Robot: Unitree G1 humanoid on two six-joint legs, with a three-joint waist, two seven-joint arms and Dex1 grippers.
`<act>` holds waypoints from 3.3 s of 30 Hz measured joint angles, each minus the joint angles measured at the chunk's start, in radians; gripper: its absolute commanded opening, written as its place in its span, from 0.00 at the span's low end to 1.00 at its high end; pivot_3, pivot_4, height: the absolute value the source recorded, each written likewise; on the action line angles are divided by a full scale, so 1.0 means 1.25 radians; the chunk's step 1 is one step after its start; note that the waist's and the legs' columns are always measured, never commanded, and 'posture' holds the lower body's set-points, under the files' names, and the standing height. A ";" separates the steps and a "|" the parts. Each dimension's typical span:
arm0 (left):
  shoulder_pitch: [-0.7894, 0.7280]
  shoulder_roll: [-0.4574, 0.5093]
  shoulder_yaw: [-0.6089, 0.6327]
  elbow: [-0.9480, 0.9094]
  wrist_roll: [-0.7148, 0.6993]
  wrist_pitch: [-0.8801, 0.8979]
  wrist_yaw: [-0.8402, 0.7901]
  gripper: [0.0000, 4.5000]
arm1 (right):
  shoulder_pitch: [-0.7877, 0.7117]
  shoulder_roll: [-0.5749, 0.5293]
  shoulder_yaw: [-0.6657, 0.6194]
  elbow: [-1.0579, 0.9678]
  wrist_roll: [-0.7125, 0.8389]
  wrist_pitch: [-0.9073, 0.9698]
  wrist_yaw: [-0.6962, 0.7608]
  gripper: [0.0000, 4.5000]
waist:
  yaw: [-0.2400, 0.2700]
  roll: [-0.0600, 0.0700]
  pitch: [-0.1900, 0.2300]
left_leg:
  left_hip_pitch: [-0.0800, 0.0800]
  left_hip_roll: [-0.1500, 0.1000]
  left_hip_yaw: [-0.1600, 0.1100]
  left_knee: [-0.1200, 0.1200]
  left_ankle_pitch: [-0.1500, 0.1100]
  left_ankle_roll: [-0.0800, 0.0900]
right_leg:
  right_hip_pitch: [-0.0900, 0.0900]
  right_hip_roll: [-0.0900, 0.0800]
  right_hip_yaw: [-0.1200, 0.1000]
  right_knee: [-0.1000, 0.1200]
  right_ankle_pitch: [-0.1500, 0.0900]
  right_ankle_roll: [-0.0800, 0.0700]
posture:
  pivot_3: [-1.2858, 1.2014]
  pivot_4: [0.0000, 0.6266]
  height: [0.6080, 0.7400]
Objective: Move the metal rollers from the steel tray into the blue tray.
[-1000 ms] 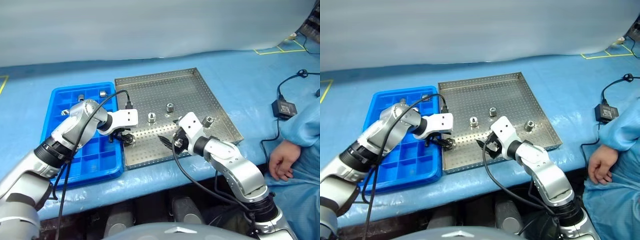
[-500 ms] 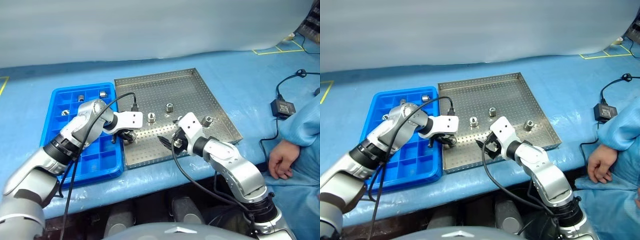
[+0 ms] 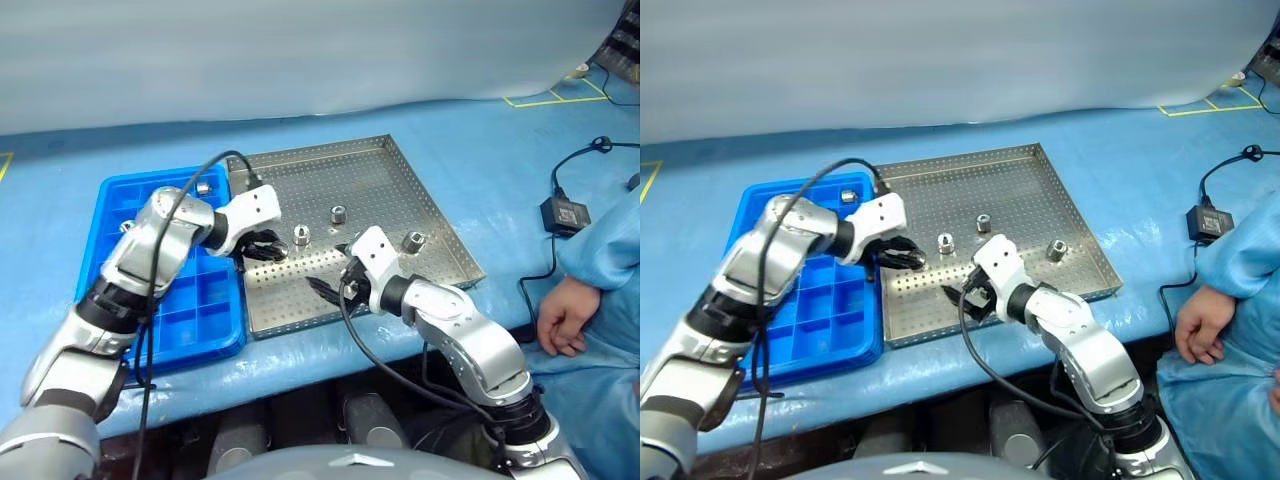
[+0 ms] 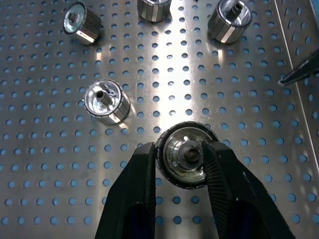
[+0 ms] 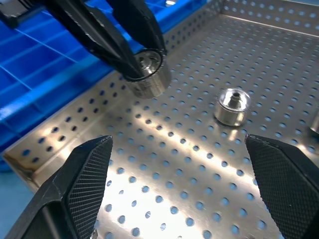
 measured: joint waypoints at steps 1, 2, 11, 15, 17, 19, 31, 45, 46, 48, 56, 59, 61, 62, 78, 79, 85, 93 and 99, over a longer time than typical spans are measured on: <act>0.025 0.002 0.028 -0.023 -0.009 0.018 0.018 0.24 | -0.001 0.007 -0.007 -0.007 0.027 -0.004 0.020 1.00 | 0.002 0.000 0.000 | 0.000 0.000 0.000 0.000 0.000 0.000 | 0.000 0.000 0.000 0.000 0.000 0.000 | 0.48 0.24 1.00; 0.061 0.002 0.068 -0.055 -0.022 0.046 0.049 0.24 | -0.003 0.015 -0.019 -0.016 0.066 -0.010 0.048 1.00 | 0.004 0.000 0.000 | 0.000 0.001 0.000 0.000 0.000 0.000 | 0.000 0.000 0.000 0.000 0.000 0.000 | 0.49 0.24 1.00; 0.256 -0.131 0.375 -0.316 0.005 0.256 0.376 0.24 | -0.058 -0.015 -0.017 0.007 0.117 -0.010 0.092 1.00 | 0.056 -0.002 0.001 | 0.000 0.001 0.000 0.002 0.000 0.000 | 0.002 -0.002 -0.001 -0.002 0.001 0.001 | 0.54 0.24 1.00; 0.325 -0.216 0.483 -0.356 0.079 0.316 0.553 0.24 | -0.061 -0.020 -0.007 0.034 0.099 -0.003 0.063 1.00 | 0.078 -0.003 0.001 | 0.001 0.000 0.000 0.001 0.000 0.000 | 0.003 -0.002 -0.001 -0.002 0.001 0.001 | 0.55 0.24 1.00; 0.358 -0.256 0.499 -0.369 0.098 0.335 0.613 0.24 | -0.061 -0.013 -0.014 0.040 0.098 0.011 0.039 1.00 | 0.091 -0.003 0.001 | 0.000 0.000 0.000 0.001 0.000 0.000 | 0.003 -0.003 -0.001 -0.003 0.002 0.000 | 0.55 0.24 1.00; 0.383 -0.267 0.500 -0.370 0.100 0.340 0.644 0.24 | -0.065 -0.010 -0.019 0.042 0.099 0.019 0.025 1.00 | 0.100 -0.004 0.000 | 0.000 0.001 -0.001 0.001 0.000 0.000 | 0.003 -0.003 -0.002 -0.003 0.002 -0.001 | 0.55 0.24 1.00; 0.401 -0.293 0.498 -0.332 0.065 0.284 0.709 0.24 | -0.081 -0.024 -0.026 0.036 0.103 0.044 0.007 1.00 | 0.111 -0.004 0.000 | 0.000 0.001 0.000 0.001 0.001 0.001 | 0.003 -0.004 -0.002 -0.004 0.001 -0.005 | 0.54 0.24 1.00; 0.356 -0.320 0.490 -0.245 0.006 0.169 0.725 0.65 | -0.080 -0.035 -0.024 0.014 0.098 0.045 -0.025 1.00 | 0.108 -0.004 0.000 | -0.001 0.001 0.000 0.000 0.000 0.001 | 0.003 -0.005 -0.002 -0.005 0.001 -0.006 | 0.53 0.24 1.00; 0.348 -0.341 0.494 -0.252 -0.024 0.148 0.711 0.65 | -0.078 -0.035 -0.024 0.014 0.096 0.045 -0.028 1.00 | 0.109 -0.004 0.000 | -0.001 0.000 0.000 0.001 0.000 0.001 | 0.003 -0.005 -0.003 -0.005 0.002 -0.006 | 0.53 0.24 1.00; 0.330 -0.366 0.489 -0.270 -0.085 0.121 0.673 0.65 | -0.074 -0.040 -0.023 0.013 0.088 0.045 -0.039 1.00 | 0.109 -0.004 0.000 | -0.002 0.000 0.000 0.001 0.000 0.002 | 0.003 -0.005 -0.003 -0.005 0.002 -0.006 | 0.52 0.24 1.00; 0.141 -0.265 0.191 -0.144 -0.179 0.025 0.461 0.65 | -0.054 -0.110 -0.015 0.008 0.005 0.061 -0.081 1.00 | 0.089 -0.004 0.000 | -0.001 -0.003 0.001 0.001 0.000 0.002 | 0.003 -0.003 -0.002 -0.006 0.001 -0.005 | 0.48 0.24 1.00; 0.075 -0.258 0.085 0.008 -0.147 -0.034 0.418 0.65 | -0.020 -0.120 -0.002 -0.010 -0.011 0.061 -0.085 1.00 | 0.072 -0.004 0.000 | -0.001 -0.003 0.002 0.001 0.000 0.002 | 0.002 -0.003 -0.001 -0.006 0.000 -0.004 | 0.46 0.24 1.00; 0.038 -0.260 0.034 0.112 -0.129 -0.067 0.392 0.65 | -0.001 -0.117 0.003 -0.027 -0.019 0.061 -0.095 1.00 | 0.059 -0.004 0.000 | -0.001 -0.003 0.002 0.000 0.000 0.003 | 0.002 -0.003 0.000 -0.006 0.001 -0.004 | 0.44 0.24 1.00; 0.027 -0.261 0.015 0.152 -0.121 -0.084 0.379 0.65 | 0.007 -0.114 0.003 -0.035 -0.022 0.061 -0.100 1.00 | 0.050 -0.004 0.000 | -0.002 -0.003 0.002 0.000 0.000 0.003 | 0.001 -0.003 0.000 -0.006 0.001 -0.003 | 0.44 0.24 1.00; -0.076 -0.312 -0.046 0.484 0.000 -0.242 0.382 0.57 | 0.072 -0.102 0.001 -0.088 -0.042 0.073 -0.145 1.00 | -0.007 -0.004 0.000 | 0.000 -0.001 0.004 0.002 0.000 0.003 | 0.002 -0.003 0.004 -0.005 0.001 0.001 | 0.43 0.24 1.00; -0.074 -0.313 -0.044 0.483 0.002 -0.243 0.384 0.52 | 0.071 -0.101 0.001 -0.087 -0.043 0.073 -0.145 1.00 | -0.008 -0.004 0.000 | 0.001 -0.001 0.004 0.002 0.000 0.003 | 0.003 -0.003 0.004 -0.005 0.001 0.001 | 0.43 0.24 1.00; -0.052 -0.311 -0.032 0.456 0.002 -0.250 0.372 0.31 | 0.047 -0.098 0.003 -0.080 -0.050 0.073 -0.143 1.00 | -0.008 -0.003 -0.001 | 0.001 -0.001 0.005 0.001 0.000 0.004 | 0.002 -0.003 0.005 -0.005 0.001 0.001 | 0.44 0.24 1.00; -0.022 -0.312 -0.008 0.414 -0.009 -0.241 0.365 0.19 | 0.028 -0.086 0.013 -0.061 -0.055 0.072 -0.128 1.00 | -0.008 -0.003 0.000 | 0.000 -0.001 0.005 0.001 0.000 0.004 | 0.002 -0.003 0.005 -0.005 0.002 0.002 | 0.45 0.24 1.00; 0.028 -0.256 0.053 0.236 -0.095 -0.143 0.320 0.19 | 0.012 -0.069 0.010 -0.024 -0.036 0.058 -0.090 1.00 | -0.006 -0.003 0.000 | -0.001 0.000 0.005 0.000 0.000 0.004 | 0.000 -0.003 0.005 -0.005 0.003 0.004 | 0.47 0.24 1.00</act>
